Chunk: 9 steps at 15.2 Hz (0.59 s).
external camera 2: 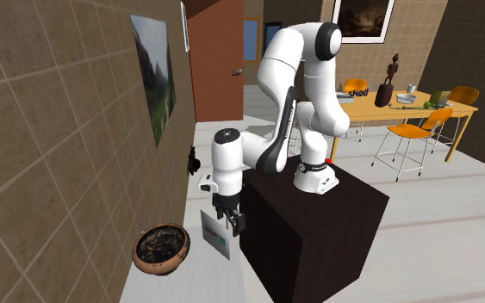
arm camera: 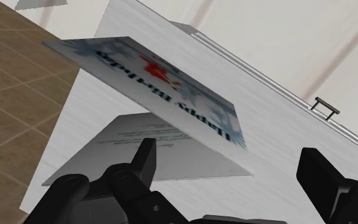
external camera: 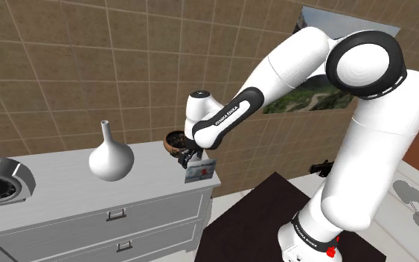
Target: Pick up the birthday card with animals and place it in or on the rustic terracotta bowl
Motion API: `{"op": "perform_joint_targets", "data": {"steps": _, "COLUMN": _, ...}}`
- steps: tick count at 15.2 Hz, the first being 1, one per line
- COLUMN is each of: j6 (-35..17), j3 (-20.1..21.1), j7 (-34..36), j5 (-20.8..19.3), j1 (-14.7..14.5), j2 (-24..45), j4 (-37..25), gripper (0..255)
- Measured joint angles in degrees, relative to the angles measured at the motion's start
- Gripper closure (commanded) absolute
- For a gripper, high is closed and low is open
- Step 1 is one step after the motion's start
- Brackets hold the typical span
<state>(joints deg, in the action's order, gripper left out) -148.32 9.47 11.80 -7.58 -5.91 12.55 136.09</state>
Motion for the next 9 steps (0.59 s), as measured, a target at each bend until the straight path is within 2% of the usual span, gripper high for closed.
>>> {"op": "perform_joint_targets", "data": {"steps": 4, "j6": -2.9, "j3": -0.7, "j7": 0.9, "j5": -1.4, "j1": -0.3, "j2": 3.5, "j4": -0.5, "gripper": 0}}
{"op": "perform_joint_targets", "data": {"steps": 9, "j6": -3.4, "j3": -0.8, "j7": 1.1, "j5": -1.6, "j1": -0.4, "j2": 4.0, "j4": -0.5, "gripper": 0}}
